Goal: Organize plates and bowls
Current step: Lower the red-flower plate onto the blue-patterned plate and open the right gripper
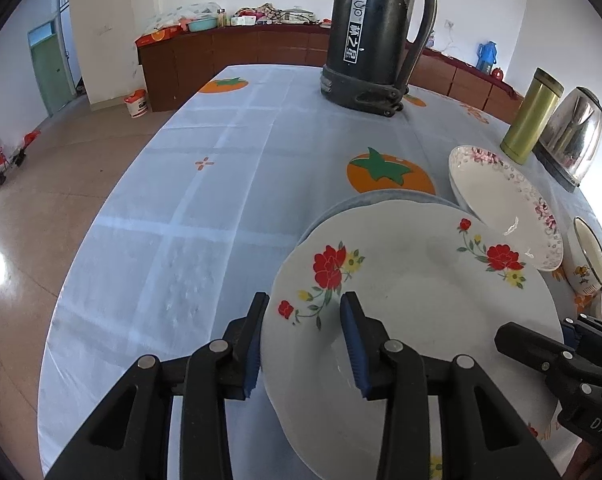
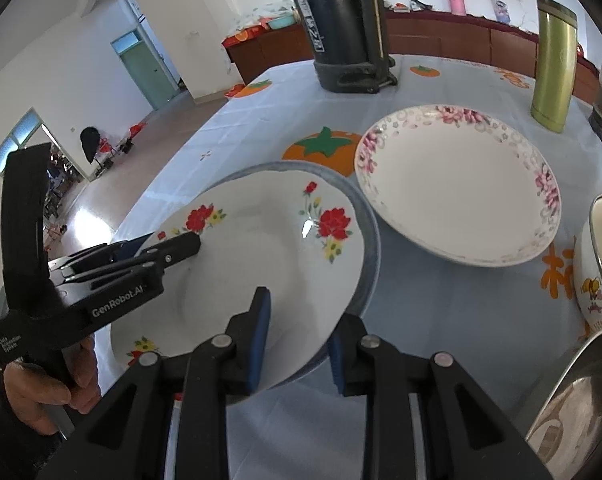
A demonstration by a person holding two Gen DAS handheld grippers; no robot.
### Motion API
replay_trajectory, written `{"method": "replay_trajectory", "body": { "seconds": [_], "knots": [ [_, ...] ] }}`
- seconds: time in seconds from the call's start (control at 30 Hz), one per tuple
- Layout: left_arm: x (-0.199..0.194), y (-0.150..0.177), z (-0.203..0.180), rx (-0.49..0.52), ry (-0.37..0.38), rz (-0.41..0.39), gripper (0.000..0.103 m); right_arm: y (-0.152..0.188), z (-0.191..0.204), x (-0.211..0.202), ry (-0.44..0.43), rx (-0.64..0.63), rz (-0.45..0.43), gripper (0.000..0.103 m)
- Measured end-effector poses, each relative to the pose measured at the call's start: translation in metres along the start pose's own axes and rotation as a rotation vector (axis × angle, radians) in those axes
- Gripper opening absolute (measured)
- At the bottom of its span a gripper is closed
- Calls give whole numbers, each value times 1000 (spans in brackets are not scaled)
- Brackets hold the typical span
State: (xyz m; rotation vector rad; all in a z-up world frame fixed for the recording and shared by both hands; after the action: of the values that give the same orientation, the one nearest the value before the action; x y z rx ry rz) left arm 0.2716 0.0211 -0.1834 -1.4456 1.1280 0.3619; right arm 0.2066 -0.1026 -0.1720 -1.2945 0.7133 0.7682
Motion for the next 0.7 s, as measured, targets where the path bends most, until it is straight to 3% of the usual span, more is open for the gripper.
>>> {"method": "replay_trajectory", "body": {
  "seconds": [0.43, 0.57, 0.7],
  "knots": [
    [9, -8, -6, 47, -61, 35, 46, -3, 8, 0, 29, 25, 35, 51],
    [4, -12, -6, 84, -179, 20, 51, -7, 11, 3, 66, 20, 46, 57],
    [-15, -20, 2, 74, -289, -58, 53, -6, 17, 5, 103, 6, 49, 64]
  ]
}}
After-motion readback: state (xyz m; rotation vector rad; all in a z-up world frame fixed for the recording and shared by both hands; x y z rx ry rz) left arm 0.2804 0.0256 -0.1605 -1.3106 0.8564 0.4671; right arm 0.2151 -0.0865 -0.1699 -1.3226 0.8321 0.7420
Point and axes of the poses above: each gripper's, at about its wrist camera, not at the fingertips, and x roughly the way its jaws point, z to its left, y to its underside, the point moved 8 cm from there along x, roughly the way its jaws point, and after that the axes turned 13 degrees about y, right-handed, at the moved point
